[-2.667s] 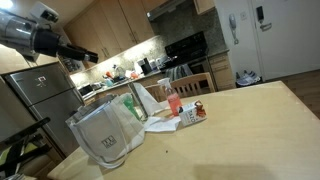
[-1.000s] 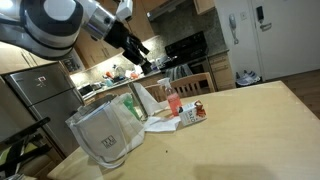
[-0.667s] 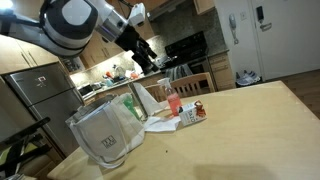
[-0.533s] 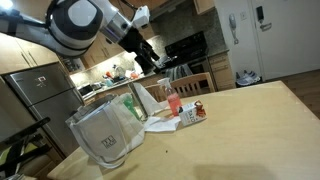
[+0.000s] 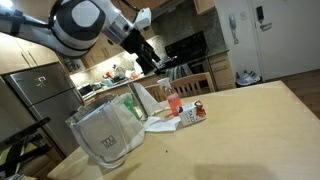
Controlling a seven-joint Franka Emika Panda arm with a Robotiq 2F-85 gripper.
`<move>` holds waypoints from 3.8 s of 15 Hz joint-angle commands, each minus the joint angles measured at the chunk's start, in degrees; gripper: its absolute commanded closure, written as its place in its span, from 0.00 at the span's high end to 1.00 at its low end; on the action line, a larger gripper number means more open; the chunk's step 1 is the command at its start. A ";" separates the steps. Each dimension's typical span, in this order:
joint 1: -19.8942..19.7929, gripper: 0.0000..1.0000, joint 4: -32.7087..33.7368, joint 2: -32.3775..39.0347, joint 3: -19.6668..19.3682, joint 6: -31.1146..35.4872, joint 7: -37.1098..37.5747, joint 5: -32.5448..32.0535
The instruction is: Pick up the three objects from the table, put them in the carrier bag and move the bag to the center of the table
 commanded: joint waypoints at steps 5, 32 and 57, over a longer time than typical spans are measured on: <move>-4.76 1.00 13.25 10.99 2.92 -12.78 0.93 -1.64; 0.15 1.00 51.67 43.42 2.35 -20.20 5.74 -15.64; 3.80 1.00 66.06 58.35 2.15 -23.73 -2.19 -16.09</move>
